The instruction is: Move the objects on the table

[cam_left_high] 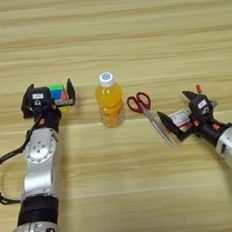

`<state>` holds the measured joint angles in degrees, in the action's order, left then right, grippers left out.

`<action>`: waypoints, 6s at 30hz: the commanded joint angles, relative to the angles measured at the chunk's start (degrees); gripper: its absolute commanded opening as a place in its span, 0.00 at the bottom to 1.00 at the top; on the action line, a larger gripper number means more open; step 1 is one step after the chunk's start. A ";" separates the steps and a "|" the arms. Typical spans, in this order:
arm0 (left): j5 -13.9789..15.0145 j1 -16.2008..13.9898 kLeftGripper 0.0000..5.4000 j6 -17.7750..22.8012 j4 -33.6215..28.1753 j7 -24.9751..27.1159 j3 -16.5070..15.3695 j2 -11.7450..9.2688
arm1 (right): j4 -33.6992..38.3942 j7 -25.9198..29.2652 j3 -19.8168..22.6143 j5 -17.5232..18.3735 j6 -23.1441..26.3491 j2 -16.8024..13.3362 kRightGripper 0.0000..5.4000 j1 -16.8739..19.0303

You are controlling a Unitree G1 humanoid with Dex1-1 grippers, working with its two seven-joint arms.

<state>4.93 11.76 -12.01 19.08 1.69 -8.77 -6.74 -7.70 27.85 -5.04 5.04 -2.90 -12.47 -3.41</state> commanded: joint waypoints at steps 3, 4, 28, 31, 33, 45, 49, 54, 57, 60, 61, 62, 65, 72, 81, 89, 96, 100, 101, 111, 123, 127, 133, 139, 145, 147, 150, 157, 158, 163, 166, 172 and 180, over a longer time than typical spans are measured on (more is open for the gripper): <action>-0.30 -0.07 1.00 0.47 -0.40 -0.26 0.11 0.15 | -1.83 -0.95 -0.36 -1.49 -0.03 -0.39 0.99 -0.06; -0.30 -0.07 1.00 0.47 -0.39 -0.26 0.12 0.15 | -2.03 -0.95 -0.43 -1.53 -0.13 -0.32 0.99 -0.08; -0.26 -0.15 1.00 0.45 -0.50 -0.24 0.09 0.11 | -5.22 -1.57 -1.26 -1.87 -0.08 0.10 0.99 -0.69; -0.28 -0.07 1.00 0.51 -0.51 -0.28 0.11 0.12 | -5.79 -1.67 -1.14 -1.90 0.23 -0.01 0.99 -0.90; -0.29 0.00 1.00 0.47 -0.38 -0.30 0.11 0.15 | -6.57 -1.94 -0.91 -1.89 0.56 -0.01 0.99 -1.11; -0.52 0.17 1.00 0.57 -0.33 -0.62 0.42 0.55 | -7.72 -1.64 -0.23 -1.60 2.34 -0.54 0.99 -0.88; -0.57 0.28 1.00 0.56 -0.21 -0.65 0.44 0.64 | -7.58 -1.56 -0.14 -1.58 2.71 -0.59 0.99 -0.82; -0.63 0.35 1.00 0.51 -0.07 -0.67 0.47 0.69 | -7.55 -1.53 -0.21 -1.64 2.87 -0.61 0.99 -0.70; -0.67 0.31 1.00 0.55 -0.16 -0.69 0.46 0.71 | -7.36 -1.39 -0.37 -1.75 3.07 -0.74 0.99 -0.53; -0.69 0.22 1.00 0.58 -0.32 -0.72 0.45 0.73 | -6.98 -1.27 -0.66 -2.08 3.41 -1.02 0.93 -0.22; -0.69 0.22 1.00 0.58 -0.32 -0.72 0.44 0.73 | -6.92 -1.29 -0.72 -2.20 3.54 -1.11 0.90 -0.17; -0.68 0.21 1.00 0.58 -0.33 -0.72 0.43 0.73 | -6.87 -1.31 -0.77 -2.28 3.65 -1.17 0.88 -0.13; -0.66 0.19 1.00 0.56 -0.36 -0.74 0.40 0.72 | -6.67 -1.24 -0.96 -2.45 3.86 -1.36 0.82 0.00; -0.60 0.01 1.00 0.62 -0.69 -0.70 0.34 0.69 | -6.00 -1.03 -1.29 -2.56 4.10 -1.77 0.73 0.41; -0.61 -0.04 1.00 0.52 -0.64 -0.64 0.31 0.62 | -4.56 -1.64 -0.63 -1.80 3.69 -1.52 0.73 0.31; -0.66 -0.07 1.00 0.45 -0.61 -0.65 0.36 0.66 | -1.26 -2.45 1.03 -0.73 3.62 -1.17 0.73 0.02; -0.70 -0.09 1.00 0.41 -0.61 -0.68 0.38 0.69 | 0.77 -3.69 4.38 0.38 4.37 -2.13 0.73 -1.11; -0.74 -0.06 1.00 0.35 -0.51 -0.70 0.38 0.68 | 0.83 -4.25 6.66 0.94 4.69 -3.04 0.73 -1.93; -0.76 -0.05 1.00 0.34 -0.48 -0.71 0.38 0.68 | 0.66 -4.49 7.34 1.09 4.74 -3.26 0.73 -2.18; -0.79 -0.07 1.00 0.30 -0.55 -0.75 0.36 0.68 | -2.68 -7.57 11.68 1.30 5.69 -4.61 0.73 -4.50; -0.81 0.00 1.00 0.31 -0.54 -0.76 0.37 0.73 | -11.48 -10.94 14.60 1.09 5.23 -6.11 0.73 -7.70; -0.79 0.01 1.00 0.30 -0.51 -0.72 0.38 0.74 | -14.30 -11.36 15.11 1.03 4.52 -6.33 0.73 -8.68; -0.79 0.14 1.00 0.34 -0.36 -0.67 0.42 0.75 | -18.30 -11.79 15.18 0.84 3.37 -6.33 0.73 -10.02; -0.79 0.25 1.00 0.22 -0.04 -0.60 0.44 0.74 | -21.56 -11.95 15.28 0.84 2.00 -6.47 0.73 -11.15; -0.79 0.26 1.00 0.23 -0.02 -0.60 0.46 0.77 | -22.54 -11.97 15.13 0.79 1.48 -6.48 0.78 -11.45; -0.80 0.24 1.00 0.20 -0.01 -0.60 0.48 0.79 | -22.73 -11.91 15.07 0.77 1.44 -6.44 0.82 -11.50; -0.83 0.20 1.00 0.22 -0.07 -0.62 0.51 0.83 | -22.71 -11.82 14.87 0.67 1.10 -6.29 0.87 -11.46; -0.86 0.05 1.00 0.19 -0.33 -0.60 0.54 0.85 | -20.34 -11.64 14.33 0.63 -1.38 -5.67 0.99 -10.76; -0.86 0.01 1.00 0.18 -0.39 -0.59 0.54 0.84 | -20.00 -11.65 14.27 0.65 -1.37 -5.60 0.99 -10.63; -0.78 -0.08 1.00 0.18 -0.69 -0.47 0.51 0.78 | -19.07 -11.63 14.29 1.02 -1.57 -5.13 0.99 -10.43; -0.75 -0.11 1.00 0.19 -0.83 -0.44 0.50 0.76 | -18.48 -12.00 14.18 0.75 -2.34 -4.85 0.99 -10.31; -0.48 -0.67 1.00 0.32 -2.38 -0.06 0.53 0.71 | -17.79 -12.27 14.08 0.81 -2.78 -4.45 0.99 -10.14; 1.20 -3.09 1.00 0.13 -9.51 2.31 1.19 1.20 | -17.68 -12.33 13.47 0.75 -2.79 -4.20 0.99 -9.92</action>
<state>5.58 9.31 -12.12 11.60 3.54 -8.00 -5.70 -25.86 15.43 8.66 5.93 -5.55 -17.04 -13.69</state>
